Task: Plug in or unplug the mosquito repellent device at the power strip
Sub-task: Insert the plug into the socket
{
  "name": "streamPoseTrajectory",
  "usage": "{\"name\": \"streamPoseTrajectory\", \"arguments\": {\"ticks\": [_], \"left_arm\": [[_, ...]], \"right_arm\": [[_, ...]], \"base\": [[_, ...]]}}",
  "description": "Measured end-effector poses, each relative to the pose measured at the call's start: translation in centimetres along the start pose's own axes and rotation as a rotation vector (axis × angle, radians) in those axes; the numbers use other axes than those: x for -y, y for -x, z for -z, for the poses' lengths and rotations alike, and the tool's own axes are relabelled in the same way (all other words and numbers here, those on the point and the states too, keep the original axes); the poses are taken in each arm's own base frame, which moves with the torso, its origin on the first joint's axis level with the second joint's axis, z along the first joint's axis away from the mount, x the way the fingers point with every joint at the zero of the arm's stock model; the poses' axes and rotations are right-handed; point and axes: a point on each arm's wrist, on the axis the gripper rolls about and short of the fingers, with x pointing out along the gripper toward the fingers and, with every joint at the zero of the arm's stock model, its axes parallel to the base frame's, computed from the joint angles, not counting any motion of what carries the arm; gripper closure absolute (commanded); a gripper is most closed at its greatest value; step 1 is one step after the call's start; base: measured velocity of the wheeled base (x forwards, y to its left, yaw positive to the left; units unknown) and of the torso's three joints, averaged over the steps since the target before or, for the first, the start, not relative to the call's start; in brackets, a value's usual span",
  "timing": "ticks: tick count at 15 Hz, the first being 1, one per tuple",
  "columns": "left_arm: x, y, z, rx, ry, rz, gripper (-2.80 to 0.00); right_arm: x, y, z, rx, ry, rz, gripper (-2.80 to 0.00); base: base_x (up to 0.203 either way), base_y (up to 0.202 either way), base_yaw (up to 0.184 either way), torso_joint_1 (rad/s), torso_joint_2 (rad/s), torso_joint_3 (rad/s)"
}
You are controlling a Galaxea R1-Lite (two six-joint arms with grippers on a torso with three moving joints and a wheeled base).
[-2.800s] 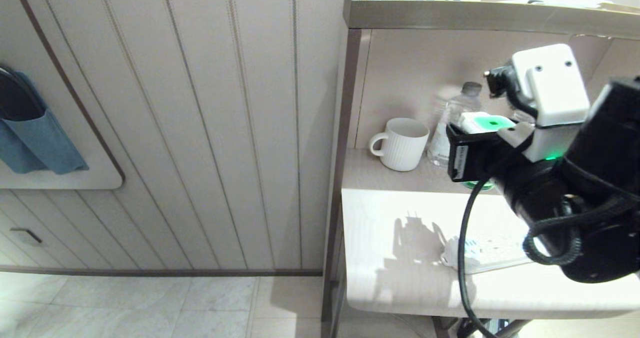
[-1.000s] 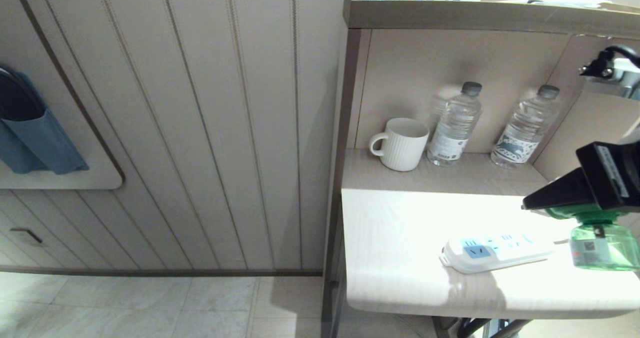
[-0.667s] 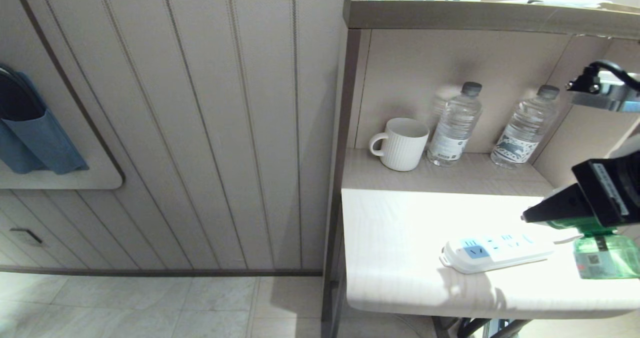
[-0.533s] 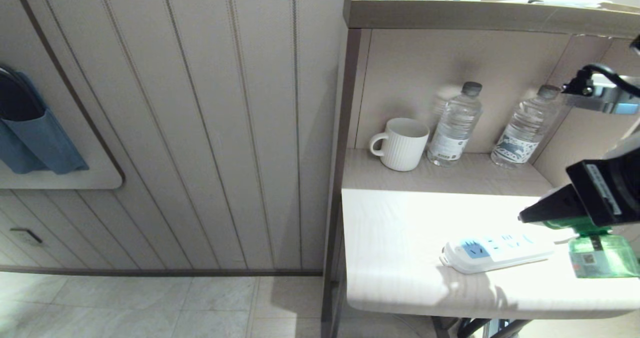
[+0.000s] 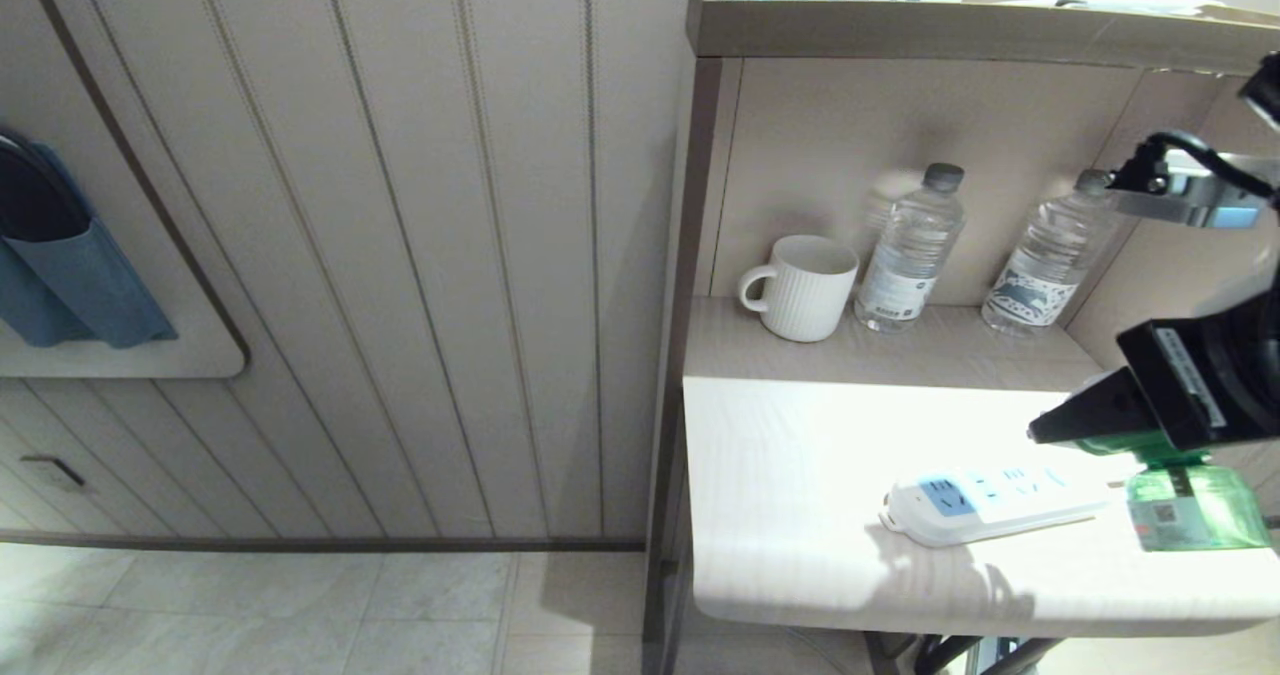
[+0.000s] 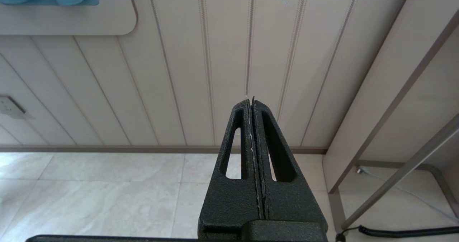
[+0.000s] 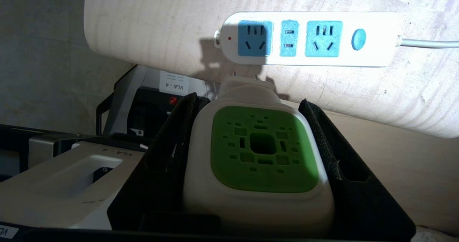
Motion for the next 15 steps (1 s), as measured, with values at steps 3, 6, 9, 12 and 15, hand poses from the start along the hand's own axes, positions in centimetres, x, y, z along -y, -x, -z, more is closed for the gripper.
{"name": "streamPoseTrajectory", "arguments": {"ticks": [3,6,9,12,15], "left_arm": [[0.0,0.01,-0.03,0.001,-0.002,0.001,0.0],[0.0,0.01,-0.03,0.001,-0.004,0.002,0.0],[0.0,0.01,-0.03,0.0,-0.004,0.002,0.0],[0.0,0.01,-0.02,0.0,-0.004,0.002,0.0],[0.0,0.01,-0.03,0.001,-0.004,0.001,0.0]], "right_arm": [[-0.02,-0.2,-0.18,-0.003,-0.004,0.004,0.0],[-0.03,-0.17,-0.27,0.0,-0.002,0.005,0.0],[-0.02,-0.15,-0.26,0.0,0.0,0.008,0.0],[0.04,-0.21,-0.19,-0.006,-0.001,0.015,0.0],[0.12,-0.19,-0.06,-0.01,-0.002,0.015,0.0]], "base": [[0.0,0.0,0.0,0.0,0.0,0.0],[0.0,0.0,0.0,0.0,0.0,0.0],[0.0,0.0,0.0,0.0,0.0,0.0],[0.0,0.0,0.0,0.0,0.0,0.0],[0.0,0.0,0.0,0.0,0.0,0.0]]}}
